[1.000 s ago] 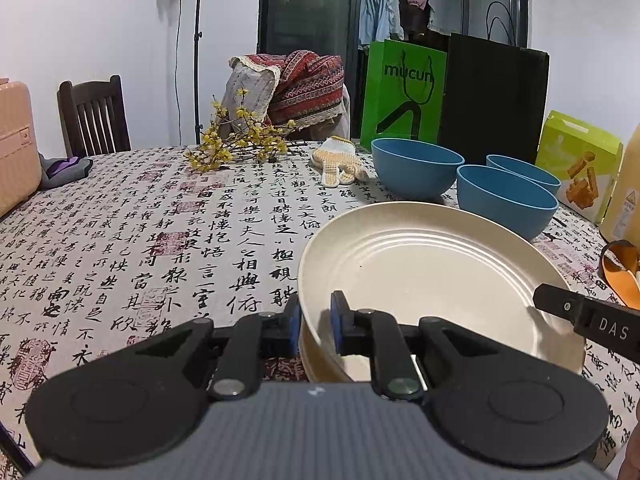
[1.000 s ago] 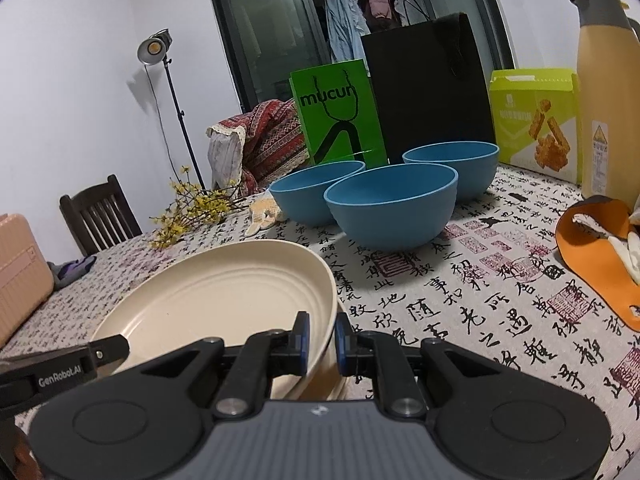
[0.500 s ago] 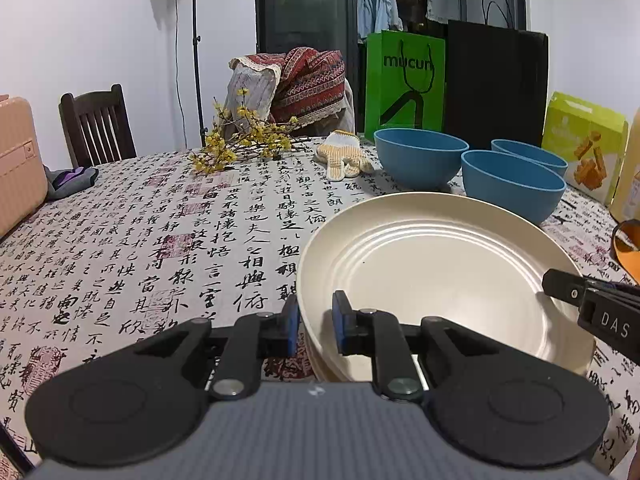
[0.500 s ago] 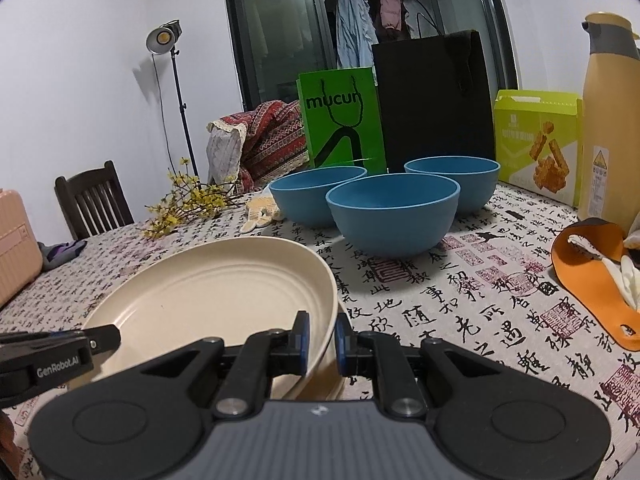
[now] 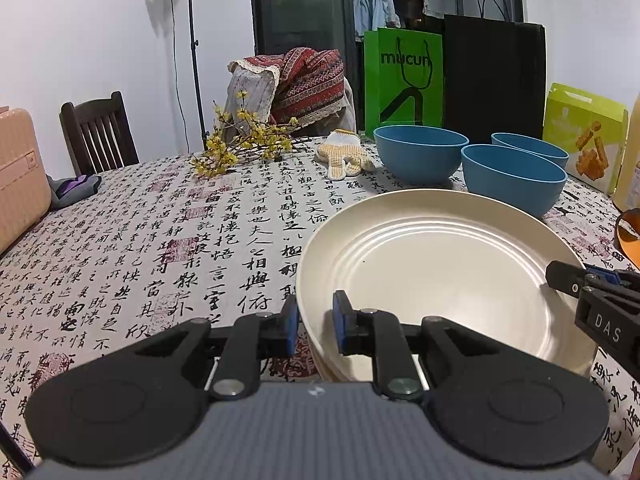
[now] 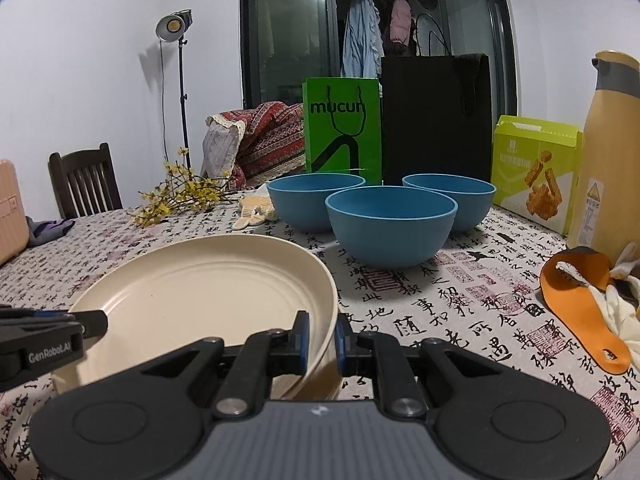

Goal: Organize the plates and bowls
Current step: 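Settle the cream plate flat on top of the other plate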

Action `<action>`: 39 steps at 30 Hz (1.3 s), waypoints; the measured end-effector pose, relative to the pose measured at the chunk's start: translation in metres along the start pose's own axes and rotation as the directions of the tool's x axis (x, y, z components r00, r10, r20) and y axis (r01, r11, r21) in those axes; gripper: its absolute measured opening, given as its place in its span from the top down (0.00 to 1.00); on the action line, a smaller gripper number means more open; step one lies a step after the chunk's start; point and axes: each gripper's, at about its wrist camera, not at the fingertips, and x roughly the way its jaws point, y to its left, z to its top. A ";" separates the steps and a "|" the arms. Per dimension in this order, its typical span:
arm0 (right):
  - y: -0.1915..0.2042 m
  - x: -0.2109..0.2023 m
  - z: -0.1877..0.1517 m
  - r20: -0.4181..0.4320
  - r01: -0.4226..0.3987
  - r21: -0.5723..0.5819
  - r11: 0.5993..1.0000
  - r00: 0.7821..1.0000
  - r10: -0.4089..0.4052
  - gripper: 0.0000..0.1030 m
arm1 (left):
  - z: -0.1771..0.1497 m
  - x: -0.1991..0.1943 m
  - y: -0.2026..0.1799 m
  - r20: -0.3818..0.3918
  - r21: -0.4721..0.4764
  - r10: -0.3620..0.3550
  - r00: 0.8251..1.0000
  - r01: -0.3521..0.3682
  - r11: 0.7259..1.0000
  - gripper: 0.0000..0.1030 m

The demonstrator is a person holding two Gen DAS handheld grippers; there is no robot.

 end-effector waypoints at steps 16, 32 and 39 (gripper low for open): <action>0.009 -0.006 0.002 0.016 0.022 -0.058 0.998 1.000 -0.022 0.87 | 0.003 -0.007 0.000 0.012 0.018 0.020 1.000 -0.021 1.000 0.82; 0.014 -0.011 0.004 0.034 0.008 -0.063 0.998 0.999 -0.006 0.87 | 0.006 -0.015 0.005 0.034 0.008 0.032 0.999 -0.032 0.999 0.82; 0.011 -0.012 0.004 0.037 0.020 -0.066 0.998 0.999 -0.017 0.87 | 0.005 -0.013 0.001 0.031 0.017 0.019 0.999 -0.020 1.000 0.82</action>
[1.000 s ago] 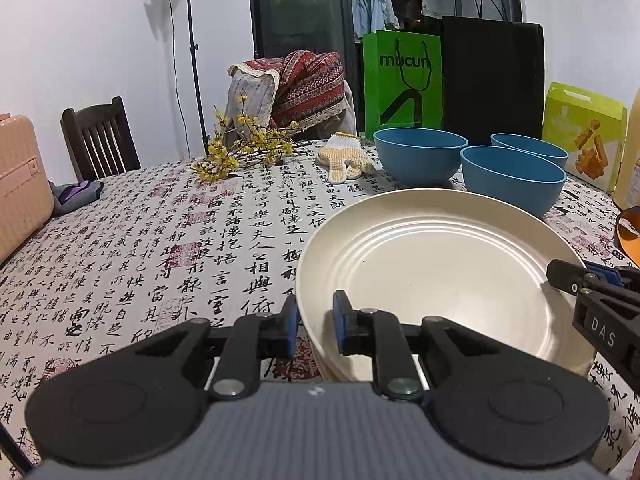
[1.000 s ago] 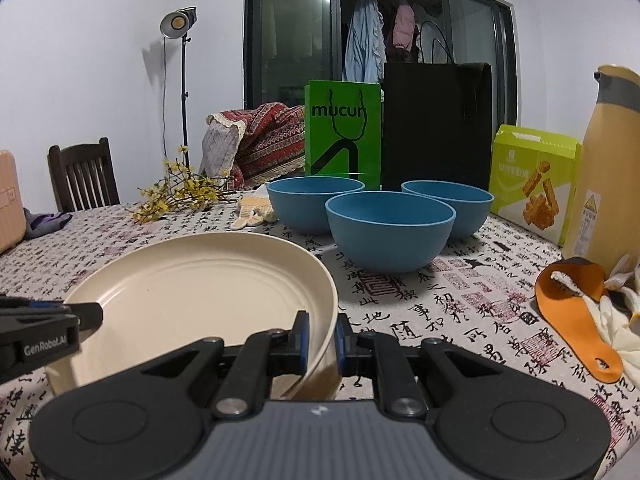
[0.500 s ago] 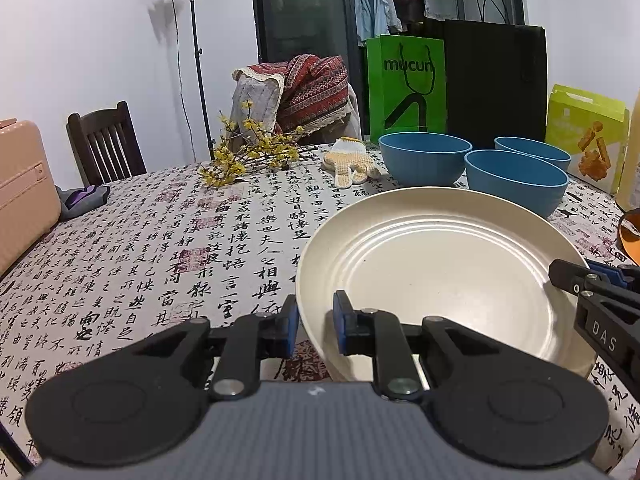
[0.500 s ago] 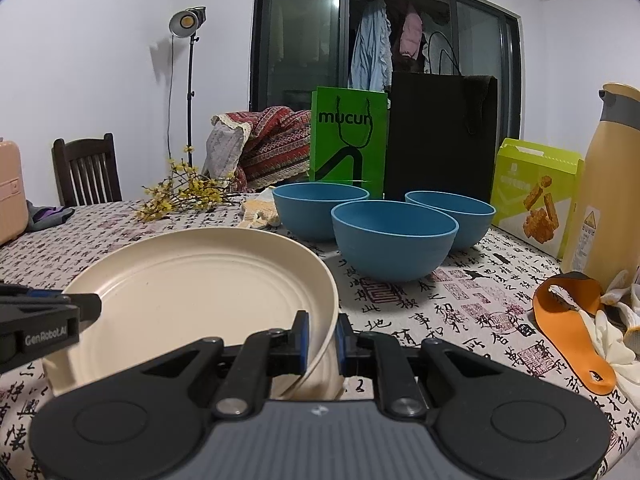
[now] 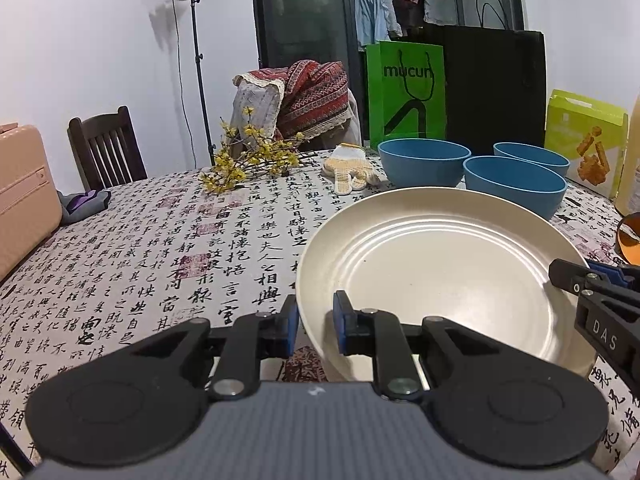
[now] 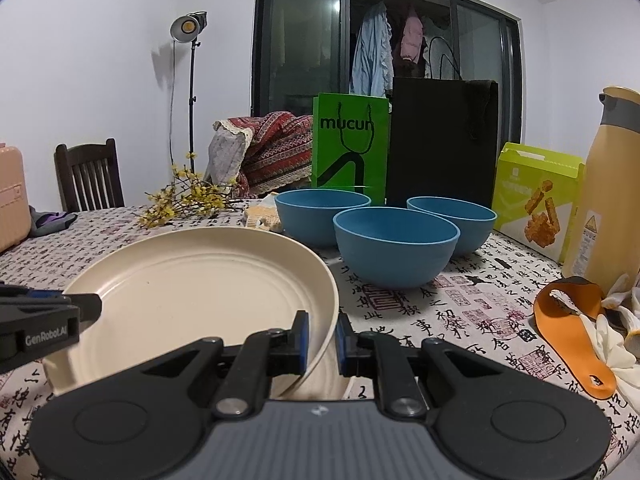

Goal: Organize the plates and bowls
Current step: 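Settle the cream plate flat on top of the other plate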

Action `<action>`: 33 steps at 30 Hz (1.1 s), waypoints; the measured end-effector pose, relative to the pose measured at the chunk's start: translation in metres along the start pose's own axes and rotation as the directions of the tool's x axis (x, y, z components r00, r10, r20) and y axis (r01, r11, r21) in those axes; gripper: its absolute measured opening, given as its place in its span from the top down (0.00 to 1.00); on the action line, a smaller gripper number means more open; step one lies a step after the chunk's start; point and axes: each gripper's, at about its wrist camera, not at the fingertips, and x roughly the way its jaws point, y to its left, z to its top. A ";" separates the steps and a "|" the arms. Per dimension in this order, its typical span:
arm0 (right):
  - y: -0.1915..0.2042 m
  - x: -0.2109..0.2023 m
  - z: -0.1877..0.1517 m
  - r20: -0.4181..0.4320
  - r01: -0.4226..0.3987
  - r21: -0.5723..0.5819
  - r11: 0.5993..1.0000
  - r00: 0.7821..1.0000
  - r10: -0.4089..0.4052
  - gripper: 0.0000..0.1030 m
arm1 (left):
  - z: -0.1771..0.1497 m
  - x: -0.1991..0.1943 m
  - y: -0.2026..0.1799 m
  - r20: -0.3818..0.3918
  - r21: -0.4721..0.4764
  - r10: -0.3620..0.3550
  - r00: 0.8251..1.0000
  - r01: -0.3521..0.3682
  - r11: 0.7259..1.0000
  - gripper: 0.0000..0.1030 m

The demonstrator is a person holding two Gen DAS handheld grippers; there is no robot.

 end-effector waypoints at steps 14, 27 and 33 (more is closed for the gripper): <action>-0.002 0.002 -0.005 -0.009 0.023 -0.025 0.999 1.000 -0.023 0.87 | -0.010 0.010 -0.012 -0.026 0.050 0.023 0.999 -0.022 0.999 0.82; 0.003 0.006 -0.009 -0.013 0.037 -0.069 0.997 0.999 -0.038 0.87 | -0.011 0.016 -0.012 -0.045 0.050 0.024 0.999 -0.022 0.998 0.82; 0.002 0.007 -0.011 -0.011 0.041 -0.069 0.997 0.999 -0.042 0.84 | -0.012 0.016 -0.011 -0.048 0.047 0.020 0.999 -0.018 0.999 0.83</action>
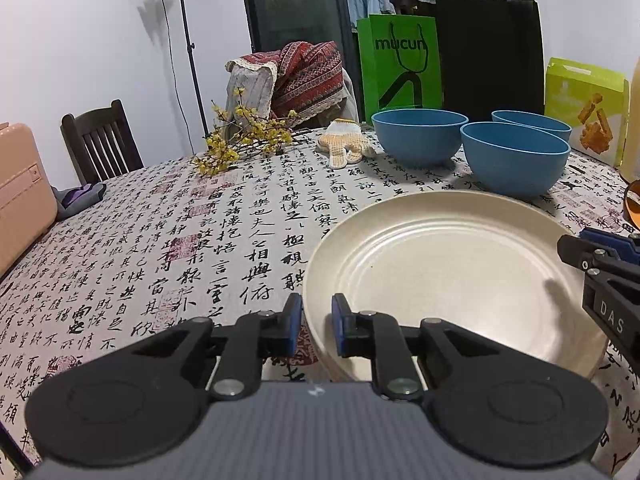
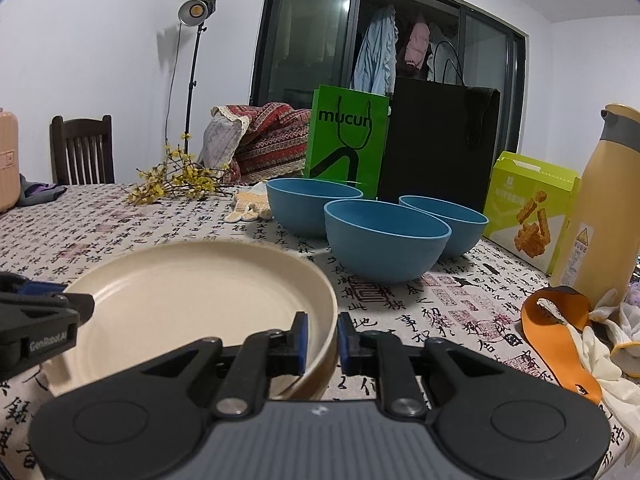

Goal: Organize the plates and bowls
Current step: 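Settle the cream plate flat on top of the other plate, then open both grippers to release the cream plate rim, then pull both grippers back away from the stacked cream plates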

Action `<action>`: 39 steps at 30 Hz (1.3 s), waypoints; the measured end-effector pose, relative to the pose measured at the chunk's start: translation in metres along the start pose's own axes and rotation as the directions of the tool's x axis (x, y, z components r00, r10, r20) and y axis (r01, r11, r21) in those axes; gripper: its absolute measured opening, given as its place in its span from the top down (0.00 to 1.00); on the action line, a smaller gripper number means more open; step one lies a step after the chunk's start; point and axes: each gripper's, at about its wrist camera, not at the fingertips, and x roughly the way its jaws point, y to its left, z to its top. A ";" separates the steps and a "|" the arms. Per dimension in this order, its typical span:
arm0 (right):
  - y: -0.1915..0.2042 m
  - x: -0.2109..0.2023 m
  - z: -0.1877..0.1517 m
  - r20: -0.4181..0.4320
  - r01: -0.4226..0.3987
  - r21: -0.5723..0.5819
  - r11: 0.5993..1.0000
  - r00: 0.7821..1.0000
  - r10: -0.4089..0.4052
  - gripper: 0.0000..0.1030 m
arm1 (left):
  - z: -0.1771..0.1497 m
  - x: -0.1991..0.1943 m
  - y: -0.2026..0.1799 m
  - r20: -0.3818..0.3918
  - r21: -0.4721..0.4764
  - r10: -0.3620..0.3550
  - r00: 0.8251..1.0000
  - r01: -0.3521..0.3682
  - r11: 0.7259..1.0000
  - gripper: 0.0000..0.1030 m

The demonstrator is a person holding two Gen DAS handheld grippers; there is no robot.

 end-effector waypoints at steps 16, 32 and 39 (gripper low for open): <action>-0.046 -0.006 0.009 0.004 -0.190 0.236 0.953 0.981 0.195 0.01 | 0.008 -0.012 0.041 0.045 -0.128 -0.088 0.995 0.093 0.987 0.00; -0.058 -0.023 0.016 0.010 -0.154 0.269 0.951 0.987 0.158 0.00 | 0.007 -0.024 0.065 0.125 -0.193 -0.147 0.981 0.170 0.966 0.00; -0.051 -0.037 0.018 0.024 -0.151 0.244 0.958 0.988 0.150 0.00 | -0.002 -0.032 0.074 0.144 -0.210 -0.146 0.979 0.175 0.962 0.00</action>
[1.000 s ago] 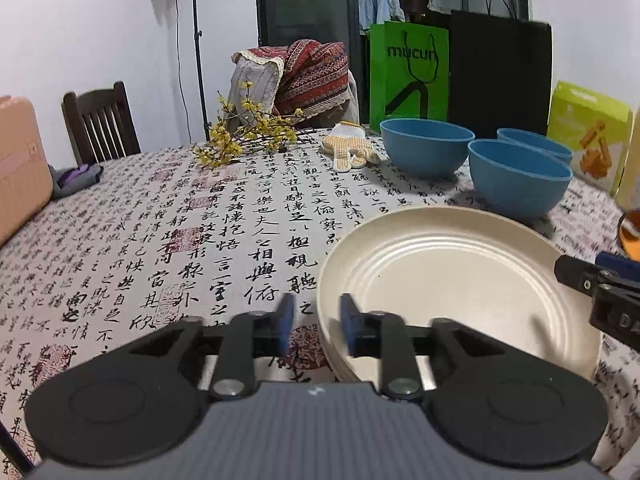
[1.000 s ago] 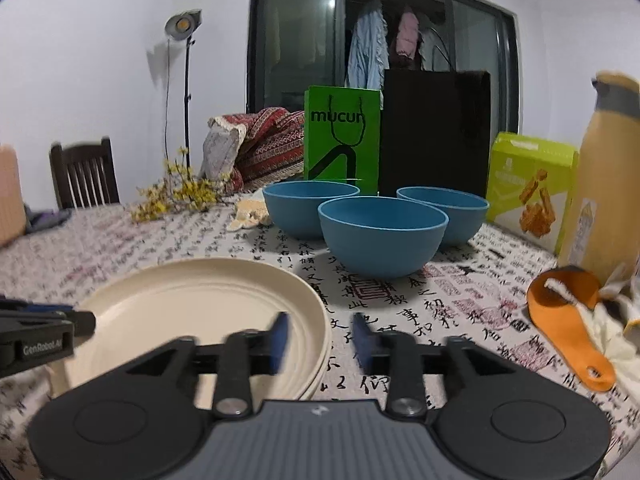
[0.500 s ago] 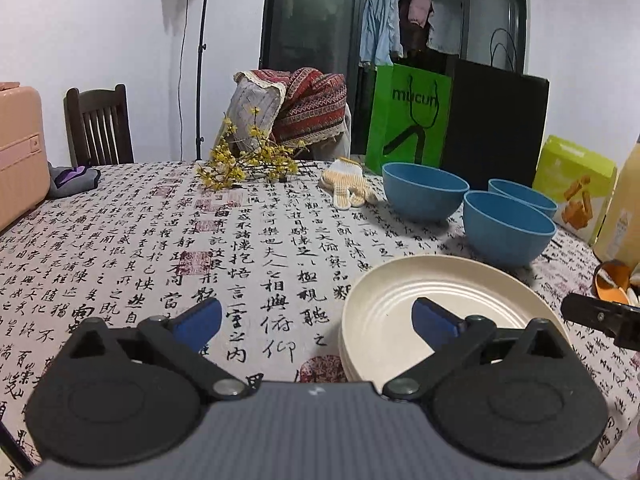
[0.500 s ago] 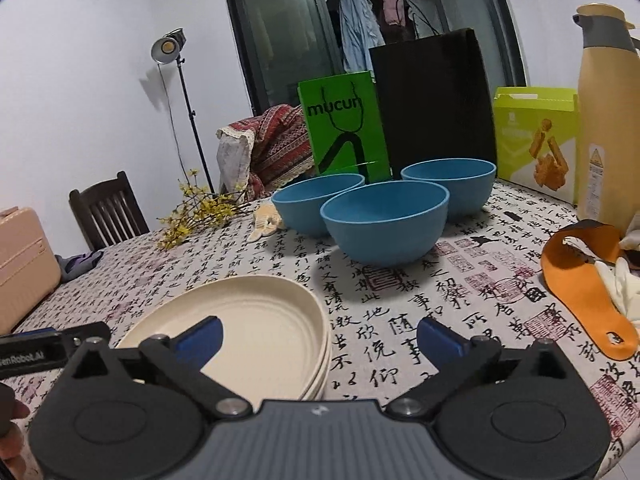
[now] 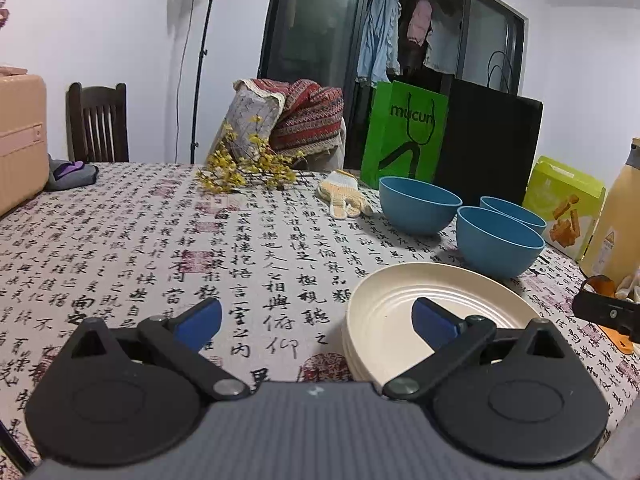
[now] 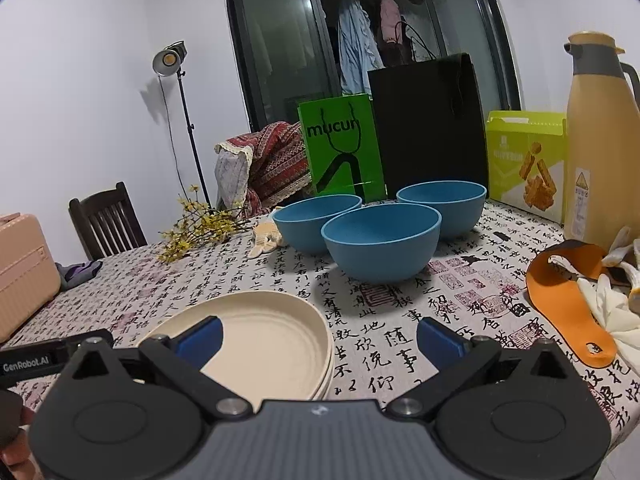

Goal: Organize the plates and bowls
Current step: 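Pull both grippers back away from the stacked cream plates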

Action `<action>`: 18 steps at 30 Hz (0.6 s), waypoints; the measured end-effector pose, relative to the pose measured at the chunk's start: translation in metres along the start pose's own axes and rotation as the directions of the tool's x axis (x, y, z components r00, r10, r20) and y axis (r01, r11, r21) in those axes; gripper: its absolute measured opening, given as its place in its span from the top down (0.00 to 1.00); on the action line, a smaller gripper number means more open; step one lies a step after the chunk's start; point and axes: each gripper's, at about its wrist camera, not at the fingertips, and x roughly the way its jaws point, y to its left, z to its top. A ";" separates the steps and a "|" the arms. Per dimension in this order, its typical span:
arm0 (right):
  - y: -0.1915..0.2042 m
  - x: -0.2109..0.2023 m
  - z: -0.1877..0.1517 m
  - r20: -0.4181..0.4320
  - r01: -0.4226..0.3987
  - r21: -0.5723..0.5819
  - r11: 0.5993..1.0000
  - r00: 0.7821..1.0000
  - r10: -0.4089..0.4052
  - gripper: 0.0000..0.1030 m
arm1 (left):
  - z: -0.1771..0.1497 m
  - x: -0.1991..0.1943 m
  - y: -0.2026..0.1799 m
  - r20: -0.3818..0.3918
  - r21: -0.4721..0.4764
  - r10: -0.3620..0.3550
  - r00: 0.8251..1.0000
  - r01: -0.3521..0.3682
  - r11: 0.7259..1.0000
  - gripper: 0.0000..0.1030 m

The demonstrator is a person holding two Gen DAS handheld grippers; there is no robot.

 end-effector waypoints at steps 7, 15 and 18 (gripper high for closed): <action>0.005 -0.019 -0.004 0.005 0.005 -0.018 1.000 1.000 -0.005 0.00 | -0.007 -0.020 0.014 0.048 0.008 0.016 0.999 -0.016 1.000 0.00; -0.001 -0.025 -0.011 -0.012 0.018 -0.035 0.999 1.000 -0.018 0.00 | -0.007 -0.030 0.019 0.081 -0.003 0.010 0.997 -0.010 1.000 0.00; -0.007 -0.022 -0.006 -0.007 0.016 -0.045 0.999 1.000 -0.016 0.00 | -0.004 -0.027 0.011 0.085 0.005 0.023 0.996 -0.023 1.000 0.00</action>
